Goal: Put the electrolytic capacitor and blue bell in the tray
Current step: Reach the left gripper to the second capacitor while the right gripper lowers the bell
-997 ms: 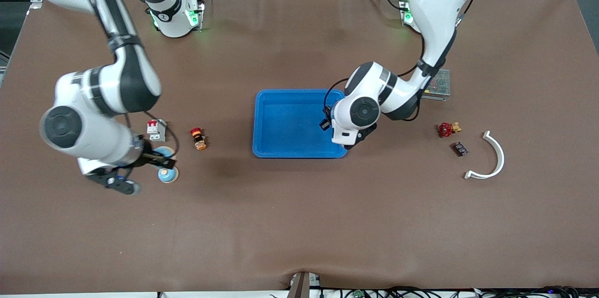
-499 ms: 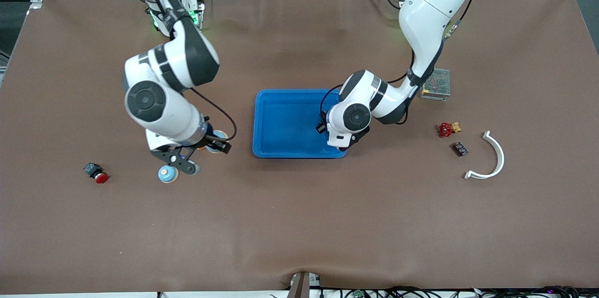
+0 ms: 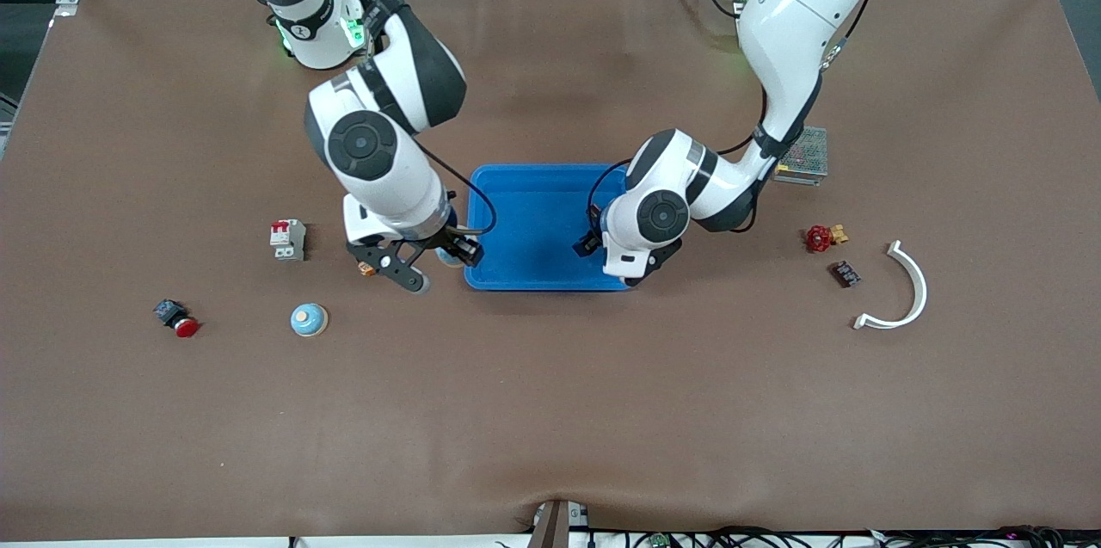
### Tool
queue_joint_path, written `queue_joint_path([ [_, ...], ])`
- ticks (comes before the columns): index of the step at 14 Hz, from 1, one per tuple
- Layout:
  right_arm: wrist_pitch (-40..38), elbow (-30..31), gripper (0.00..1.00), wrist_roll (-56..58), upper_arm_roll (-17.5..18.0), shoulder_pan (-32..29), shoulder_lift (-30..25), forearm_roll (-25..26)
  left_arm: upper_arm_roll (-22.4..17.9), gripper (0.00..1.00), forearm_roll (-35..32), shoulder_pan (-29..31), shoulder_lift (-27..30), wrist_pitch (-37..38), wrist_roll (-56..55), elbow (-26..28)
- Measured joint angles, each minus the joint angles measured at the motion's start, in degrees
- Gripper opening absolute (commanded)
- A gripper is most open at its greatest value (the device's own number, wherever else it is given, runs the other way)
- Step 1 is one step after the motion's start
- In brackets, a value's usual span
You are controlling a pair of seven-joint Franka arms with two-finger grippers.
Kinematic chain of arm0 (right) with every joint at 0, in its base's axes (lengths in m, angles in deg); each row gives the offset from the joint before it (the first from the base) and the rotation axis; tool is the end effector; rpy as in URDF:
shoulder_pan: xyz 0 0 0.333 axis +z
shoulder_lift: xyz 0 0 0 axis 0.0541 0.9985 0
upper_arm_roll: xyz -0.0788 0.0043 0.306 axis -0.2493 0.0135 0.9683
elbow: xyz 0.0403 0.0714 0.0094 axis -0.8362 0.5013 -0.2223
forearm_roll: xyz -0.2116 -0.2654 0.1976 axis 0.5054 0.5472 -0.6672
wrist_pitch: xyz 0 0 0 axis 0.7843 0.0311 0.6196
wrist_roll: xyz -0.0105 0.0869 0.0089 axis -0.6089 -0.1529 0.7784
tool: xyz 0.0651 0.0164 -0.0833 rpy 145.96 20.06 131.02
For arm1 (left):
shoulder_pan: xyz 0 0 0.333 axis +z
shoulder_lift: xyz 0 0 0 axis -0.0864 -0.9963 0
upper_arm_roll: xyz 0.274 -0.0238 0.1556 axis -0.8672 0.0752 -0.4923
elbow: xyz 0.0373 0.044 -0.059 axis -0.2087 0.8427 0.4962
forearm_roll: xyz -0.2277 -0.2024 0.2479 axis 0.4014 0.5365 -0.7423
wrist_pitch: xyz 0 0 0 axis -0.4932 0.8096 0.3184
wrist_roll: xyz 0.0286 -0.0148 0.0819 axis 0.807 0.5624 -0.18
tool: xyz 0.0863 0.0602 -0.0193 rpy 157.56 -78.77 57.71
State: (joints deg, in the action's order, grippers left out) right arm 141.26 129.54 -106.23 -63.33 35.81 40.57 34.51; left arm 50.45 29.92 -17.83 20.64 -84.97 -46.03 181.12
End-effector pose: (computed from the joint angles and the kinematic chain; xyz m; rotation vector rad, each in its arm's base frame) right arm 0.5771 0.3705 0.3846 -2.9494 0.8867 0.0514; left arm 0.5345 -0.4081 0.2104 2.8326 1.0413 -0.5139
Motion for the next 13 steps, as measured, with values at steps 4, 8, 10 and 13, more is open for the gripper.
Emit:
queue_joint_path([
  [4, 8.88, 8.82, 0.00, -4.64, 0.00, 3.74, -1.80, 0.00, -0.32, 1.00, 0.00, 3.98, 4.27, 1.20, 0.17, -0.60],
  [8, 12.67, 14.16, 0.00, -7.40, -0.06, 6.61, -2.79, 0.05, -0.57, 1.00, 0.00, 8.15, 8.06, 5.92, 0.28, -0.59],
  [10, 15.90, 16.56, 0.00, -9.28, -0.09, 7.92, -2.96, 0.51, -0.72, 1.00, -0.02, 11.61, 8.63, 8.62, 1.68, -0.53],
  [13, 19.65, 19.89, 0.00, -12.24, -0.10, 9.91, -2.95, 1.62, -0.85, 1.00, -2.77, 16.25, 8.70, 11.90, 4.02, -0.26],
])
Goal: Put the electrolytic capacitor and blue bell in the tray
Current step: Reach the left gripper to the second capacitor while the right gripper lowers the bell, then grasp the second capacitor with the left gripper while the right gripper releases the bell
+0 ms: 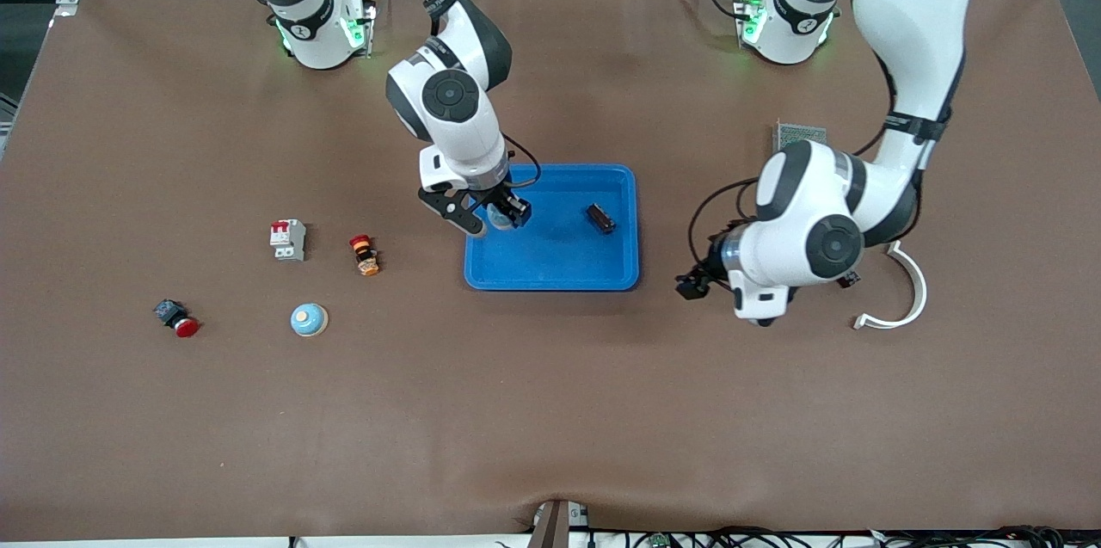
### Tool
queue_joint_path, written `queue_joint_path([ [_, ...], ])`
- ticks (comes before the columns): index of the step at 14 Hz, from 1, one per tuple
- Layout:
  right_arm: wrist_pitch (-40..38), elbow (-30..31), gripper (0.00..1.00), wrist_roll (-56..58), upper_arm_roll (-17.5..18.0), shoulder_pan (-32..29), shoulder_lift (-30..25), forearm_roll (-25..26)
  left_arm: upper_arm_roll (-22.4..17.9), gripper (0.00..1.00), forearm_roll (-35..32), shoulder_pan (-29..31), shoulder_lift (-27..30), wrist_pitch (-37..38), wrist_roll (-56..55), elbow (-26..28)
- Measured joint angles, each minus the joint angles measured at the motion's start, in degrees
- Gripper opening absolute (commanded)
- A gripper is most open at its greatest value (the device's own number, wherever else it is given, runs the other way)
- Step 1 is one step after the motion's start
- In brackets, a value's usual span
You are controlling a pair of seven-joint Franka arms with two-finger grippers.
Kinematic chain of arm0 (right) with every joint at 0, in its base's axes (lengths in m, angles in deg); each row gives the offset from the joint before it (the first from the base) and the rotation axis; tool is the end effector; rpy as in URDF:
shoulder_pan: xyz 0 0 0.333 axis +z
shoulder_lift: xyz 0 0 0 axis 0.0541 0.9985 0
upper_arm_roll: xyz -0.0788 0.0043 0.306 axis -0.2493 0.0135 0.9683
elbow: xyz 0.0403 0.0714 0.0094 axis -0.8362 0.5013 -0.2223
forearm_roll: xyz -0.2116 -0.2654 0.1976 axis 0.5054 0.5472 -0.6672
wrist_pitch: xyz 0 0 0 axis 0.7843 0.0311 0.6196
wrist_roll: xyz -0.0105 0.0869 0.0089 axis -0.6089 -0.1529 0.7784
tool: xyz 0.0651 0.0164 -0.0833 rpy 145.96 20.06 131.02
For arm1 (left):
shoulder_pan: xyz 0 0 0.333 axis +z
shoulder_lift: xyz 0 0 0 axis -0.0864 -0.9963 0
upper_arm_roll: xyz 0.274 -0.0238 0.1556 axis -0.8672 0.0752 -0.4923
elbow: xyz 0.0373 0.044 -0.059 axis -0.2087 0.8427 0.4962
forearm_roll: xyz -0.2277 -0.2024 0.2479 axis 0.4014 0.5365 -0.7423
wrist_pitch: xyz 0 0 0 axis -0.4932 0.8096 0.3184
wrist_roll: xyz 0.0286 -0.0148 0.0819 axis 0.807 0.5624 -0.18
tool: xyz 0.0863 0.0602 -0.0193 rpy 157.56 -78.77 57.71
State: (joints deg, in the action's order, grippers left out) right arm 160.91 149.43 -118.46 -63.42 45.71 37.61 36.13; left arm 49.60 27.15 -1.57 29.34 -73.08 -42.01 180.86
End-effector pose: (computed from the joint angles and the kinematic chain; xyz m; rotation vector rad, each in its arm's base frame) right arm 0.4702 0.4259 0.2923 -2.9157 0.9443 -0.0147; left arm 0.6189 -0.2312 0.2951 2.7739 1.2644 -0.4784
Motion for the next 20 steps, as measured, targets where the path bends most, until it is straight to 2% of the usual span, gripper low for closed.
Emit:
queue_joint_path([
  [2, 0.21, 1.13, 0.00, -0.87, -0.02, 1.07, -0.01, 0.51, -0.02, 1.00, -2.48, 2.62, 0.04, 2.00, 1.97, 0.09],
  [6, 0.21, 3.04, 0.00, -1.31, -0.06, 1.88, 0.13, 2.06, -0.15, 0.99, -3.13, 9.05, 0.07, 2.94, 11.33, 2.05],
  [10, 0.99, 3.66, 0.00, -3.49, -0.08, 2.28, 1.34, 4.01, -0.22, 0.89, -4.29, 15.16, -0.13, 2.95, 19.45, 4.46],
  [14, 6.10, 4.53, 0.00, -5.11, -0.08, 3.00, 2.96, 4.08, -0.24, 0.79, -11.64, 16.37, -0.76, 2.91, 19.53, 6.40],
  [17, 8.89, 5.06, 0.00, -6.18, -0.10, 3.63, 5.08, 4.12, -0.25, 0.79, -12.72, 19.44, -1.35, 2.64, 20.29, 6.58],
  [20, 9.34, 5.14, 0.00, -6.44, -0.13, 3.90, 6.17, 4.15, -0.24, 0.66, -15.61, 21.56, -2.58, 1.81, 20.41, 6.63],
])
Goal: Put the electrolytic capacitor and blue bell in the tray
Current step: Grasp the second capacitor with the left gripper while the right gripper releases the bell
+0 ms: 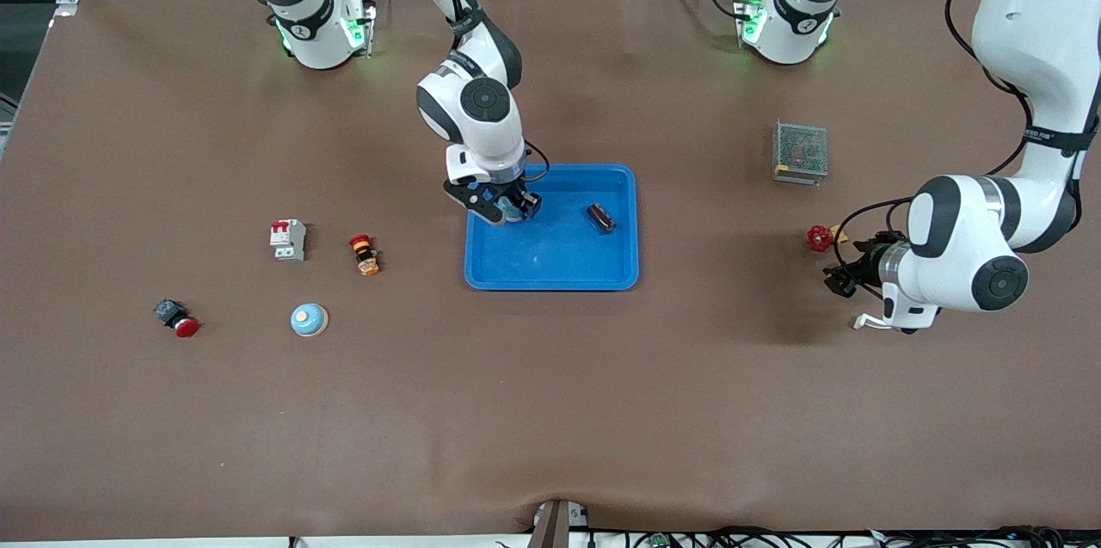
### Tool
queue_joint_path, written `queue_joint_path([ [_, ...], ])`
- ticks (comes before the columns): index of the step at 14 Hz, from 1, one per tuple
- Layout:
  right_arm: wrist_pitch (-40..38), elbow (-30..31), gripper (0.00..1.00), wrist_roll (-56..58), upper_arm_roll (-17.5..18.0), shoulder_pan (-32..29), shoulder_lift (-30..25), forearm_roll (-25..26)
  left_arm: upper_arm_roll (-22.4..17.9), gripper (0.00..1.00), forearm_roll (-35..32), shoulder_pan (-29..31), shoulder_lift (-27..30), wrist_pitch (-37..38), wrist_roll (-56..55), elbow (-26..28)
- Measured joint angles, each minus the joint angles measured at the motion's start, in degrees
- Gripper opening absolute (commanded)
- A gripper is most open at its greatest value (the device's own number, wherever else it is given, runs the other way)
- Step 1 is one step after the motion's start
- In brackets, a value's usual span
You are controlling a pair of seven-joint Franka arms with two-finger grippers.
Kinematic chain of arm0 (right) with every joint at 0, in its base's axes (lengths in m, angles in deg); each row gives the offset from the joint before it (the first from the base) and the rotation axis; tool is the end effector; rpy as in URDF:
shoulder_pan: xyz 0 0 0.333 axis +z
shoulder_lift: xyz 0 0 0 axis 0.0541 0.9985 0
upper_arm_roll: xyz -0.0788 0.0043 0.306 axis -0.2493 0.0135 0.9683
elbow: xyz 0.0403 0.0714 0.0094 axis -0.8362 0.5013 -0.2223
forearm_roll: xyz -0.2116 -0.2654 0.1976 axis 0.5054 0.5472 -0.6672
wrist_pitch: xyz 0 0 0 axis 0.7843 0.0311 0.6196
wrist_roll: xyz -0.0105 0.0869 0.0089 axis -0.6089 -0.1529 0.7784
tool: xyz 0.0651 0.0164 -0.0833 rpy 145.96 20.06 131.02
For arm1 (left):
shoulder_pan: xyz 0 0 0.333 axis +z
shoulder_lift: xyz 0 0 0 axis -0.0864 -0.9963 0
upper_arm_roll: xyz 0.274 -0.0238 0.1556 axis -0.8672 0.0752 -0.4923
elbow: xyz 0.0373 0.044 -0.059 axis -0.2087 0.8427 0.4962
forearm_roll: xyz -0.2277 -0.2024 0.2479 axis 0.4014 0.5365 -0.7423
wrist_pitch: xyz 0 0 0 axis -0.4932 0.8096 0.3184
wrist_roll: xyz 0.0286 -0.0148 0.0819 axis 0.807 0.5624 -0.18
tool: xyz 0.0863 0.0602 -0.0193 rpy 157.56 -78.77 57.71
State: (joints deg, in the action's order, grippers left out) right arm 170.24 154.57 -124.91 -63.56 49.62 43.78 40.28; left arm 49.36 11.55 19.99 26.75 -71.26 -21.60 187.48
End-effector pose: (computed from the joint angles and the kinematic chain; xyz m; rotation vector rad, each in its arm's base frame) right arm 0.4258 0.4396 0.2034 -2.9689 0.9493 -0.0516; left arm 0.6175 0.0229 0.2163 -2.7853 -1.0628 0.5387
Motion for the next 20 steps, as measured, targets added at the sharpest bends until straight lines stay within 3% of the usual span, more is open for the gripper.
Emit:
queue_joint_path([
  [6, 1.31, 0.19, 0.00, -0.12, -0.01, 0.02, 0.78, 0.10, 0.00, 0.57, -0.78, 1.90, -2.79, -3.37, 0.02, 0.06],
  [7, 1.60, 0.19, 0.00, -0.20, -0.01, 0.04, 1.05, 0.20, 0.01, 0.45, -0.78, 1.91, -3.29, -4.13, 0.02, 0.09],
  [9, 1.90, 0.19, 0.00, -0.31, -0.01, 0.15, 1.32, 0.45, 0.04, 0.05, -0.78, 1.90, -4.31, -5.54, 0.02, 0.09],
  [11, 1.90, 0.19, 0.00, -0.44, -0.02, 0.19, 1.33, 0.70, 0.24, 0.00, -0.78, 1.84, -4.61, -6.13, 0.02, -0.01],
  [12, 1.90, 0.19, 0.24, -0.60, -0.02, 0.19, 1.34, 0.76, 0.36, 0.00, -0.78, 1.64, -4.61, -6.14, 0.02, -0.17],
  [13, 1.91, 0.19, 0.87, -1.45, -0.04, 0.19, 1.34, 0.79, 0.55, 0.00, -0.78, 1.45, -4.61, -6.14, 0.00, -0.32],
  [14, 1.95, 0.19, 1.00, -2.88, -0.07, 0.19, 1.34, 0.85, 1.01, 0.00, -0.78, 1.37, -4.60, -6.14, -0.07, -0.54],
  [20, 1.68, -1.43, 1.00, -5.00, -0.62, 0.18, 1.31, 0.99, 6.69, 0.00, -0.66, -0.24, -4.57, -6.11, -9.74, -2.67],
])
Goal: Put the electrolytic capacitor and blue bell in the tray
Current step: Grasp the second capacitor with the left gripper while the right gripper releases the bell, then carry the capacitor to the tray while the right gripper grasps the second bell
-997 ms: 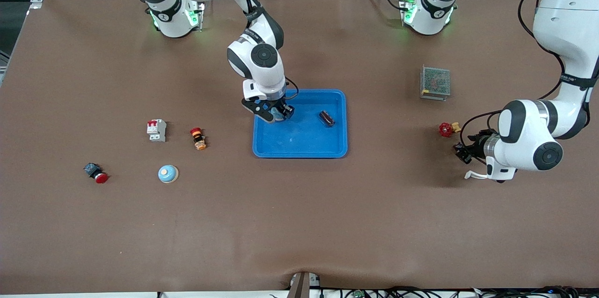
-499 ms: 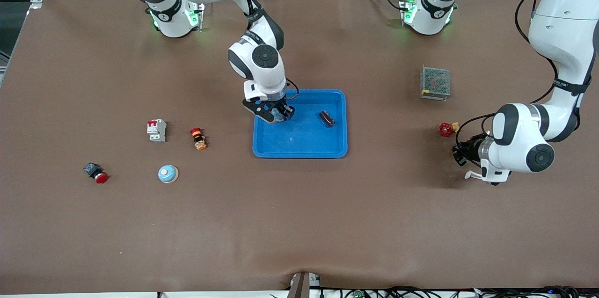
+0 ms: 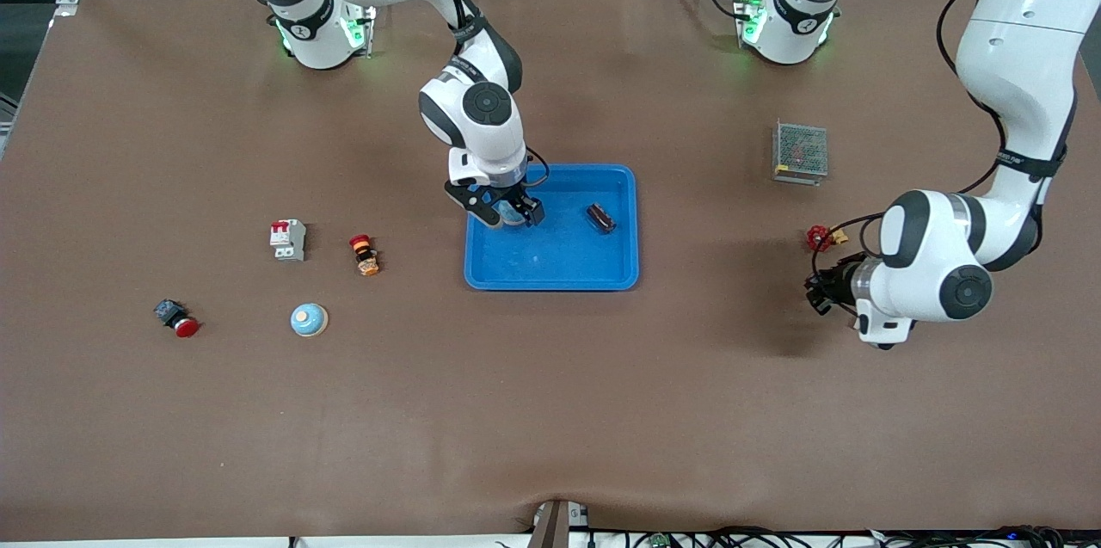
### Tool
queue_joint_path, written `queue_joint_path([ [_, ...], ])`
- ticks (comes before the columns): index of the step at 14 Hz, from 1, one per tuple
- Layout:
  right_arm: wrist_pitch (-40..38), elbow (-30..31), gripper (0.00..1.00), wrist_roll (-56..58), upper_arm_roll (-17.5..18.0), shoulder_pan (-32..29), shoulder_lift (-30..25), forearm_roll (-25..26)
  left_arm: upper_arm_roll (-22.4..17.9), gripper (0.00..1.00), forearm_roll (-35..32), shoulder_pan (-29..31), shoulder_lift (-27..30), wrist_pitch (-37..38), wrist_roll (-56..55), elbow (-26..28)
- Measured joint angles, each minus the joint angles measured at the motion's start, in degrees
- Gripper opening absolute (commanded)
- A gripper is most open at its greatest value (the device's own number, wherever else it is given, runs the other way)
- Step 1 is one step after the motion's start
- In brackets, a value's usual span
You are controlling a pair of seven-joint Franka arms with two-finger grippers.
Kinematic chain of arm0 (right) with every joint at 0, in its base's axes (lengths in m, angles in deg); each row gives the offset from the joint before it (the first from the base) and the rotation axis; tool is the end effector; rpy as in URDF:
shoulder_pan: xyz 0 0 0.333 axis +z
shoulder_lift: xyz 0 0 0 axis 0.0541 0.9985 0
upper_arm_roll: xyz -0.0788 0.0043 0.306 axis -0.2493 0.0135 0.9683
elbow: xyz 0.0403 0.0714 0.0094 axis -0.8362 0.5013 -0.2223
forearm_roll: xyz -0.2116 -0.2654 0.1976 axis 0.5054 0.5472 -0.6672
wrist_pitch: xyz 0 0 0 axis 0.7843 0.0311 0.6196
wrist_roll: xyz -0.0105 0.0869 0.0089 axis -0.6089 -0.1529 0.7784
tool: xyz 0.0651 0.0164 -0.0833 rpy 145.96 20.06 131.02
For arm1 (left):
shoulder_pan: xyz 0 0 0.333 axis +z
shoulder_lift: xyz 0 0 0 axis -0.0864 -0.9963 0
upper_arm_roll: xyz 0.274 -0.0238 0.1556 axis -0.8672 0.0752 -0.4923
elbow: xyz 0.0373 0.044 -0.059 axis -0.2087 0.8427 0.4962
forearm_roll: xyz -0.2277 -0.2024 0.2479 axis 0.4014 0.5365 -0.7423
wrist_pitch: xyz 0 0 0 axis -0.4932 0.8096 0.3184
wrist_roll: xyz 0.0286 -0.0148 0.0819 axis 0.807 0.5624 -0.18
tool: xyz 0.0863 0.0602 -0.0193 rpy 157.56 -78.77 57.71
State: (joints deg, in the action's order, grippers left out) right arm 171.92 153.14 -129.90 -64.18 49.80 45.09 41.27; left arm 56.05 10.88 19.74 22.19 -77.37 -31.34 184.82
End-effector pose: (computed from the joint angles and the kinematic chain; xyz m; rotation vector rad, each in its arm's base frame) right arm 0.4351 0.4432 0.2018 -2.9060 1.0564 -0.0905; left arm 0.6385 -0.0468 0.2027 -2.8318 -1.1846 0.4523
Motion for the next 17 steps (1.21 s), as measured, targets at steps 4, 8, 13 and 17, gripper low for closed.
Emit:
queue_joint_path([
  [4, -12.19, -7.16, 1.00, 2.75, -0.59, -0.95, -0.62, 0.11, 0.38, 0.00, 1.74, -7.48, -0.01, -0.06, -11.62, -1.29],
  [8, -21.05, -14.37, 1.00, 12.42, -0.97, -5.54, -1.60, 0.19, 0.36, 0.00, 6.18, -15.34, 0.00, -0.20, -20.65, -3.81],
  [13, -22.45, -15.11, 1.00, 44.77, -1.57, -18.36, -1.77, 0.40, 0.31, 0.00, 8.27, -23.90, -1.19, -2.45, -31.51, -6.51],
  [17, -22.47, -14.92, 1.00, 59.34, -1.61, -28.71, -1.65, 0.41, 0.26, 0.00, 8.59, -29.18, -3.89, -5.98, -39.73, -10.28],
])
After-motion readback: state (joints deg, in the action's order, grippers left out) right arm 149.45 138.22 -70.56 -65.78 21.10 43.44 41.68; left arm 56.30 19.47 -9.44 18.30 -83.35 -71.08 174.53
